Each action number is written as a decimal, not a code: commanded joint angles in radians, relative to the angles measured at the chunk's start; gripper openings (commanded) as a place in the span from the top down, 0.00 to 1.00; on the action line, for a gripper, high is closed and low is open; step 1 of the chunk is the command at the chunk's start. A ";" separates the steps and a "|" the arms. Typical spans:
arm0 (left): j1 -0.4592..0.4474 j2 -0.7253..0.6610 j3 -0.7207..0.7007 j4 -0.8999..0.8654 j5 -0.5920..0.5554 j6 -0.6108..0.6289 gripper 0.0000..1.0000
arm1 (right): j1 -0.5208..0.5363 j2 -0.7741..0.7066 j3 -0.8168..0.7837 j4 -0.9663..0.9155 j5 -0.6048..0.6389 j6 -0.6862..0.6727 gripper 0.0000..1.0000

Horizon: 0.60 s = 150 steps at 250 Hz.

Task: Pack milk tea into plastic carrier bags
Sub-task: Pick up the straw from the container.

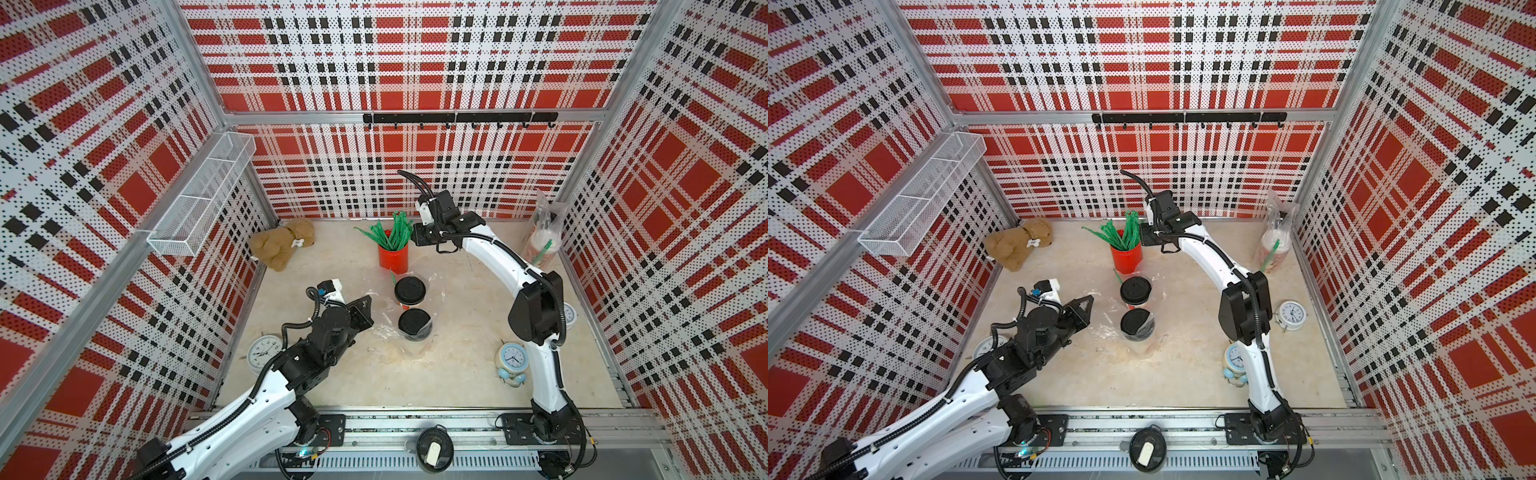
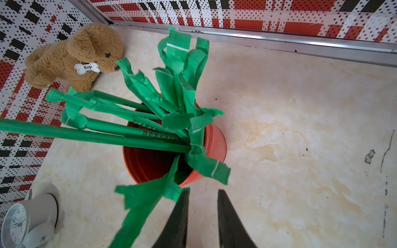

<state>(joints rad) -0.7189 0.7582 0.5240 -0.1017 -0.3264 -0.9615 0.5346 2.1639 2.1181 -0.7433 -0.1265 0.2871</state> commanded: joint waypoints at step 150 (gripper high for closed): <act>0.013 -0.010 -0.014 -0.010 -0.009 -0.008 1.00 | 0.019 -0.087 -0.035 0.075 0.002 0.022 0.71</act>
<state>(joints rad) -0.7185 0.7582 0.5205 -0.1017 -0.3244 -0.9623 0.5495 2.0975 2.0792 -0.6979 -0.1230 0.3004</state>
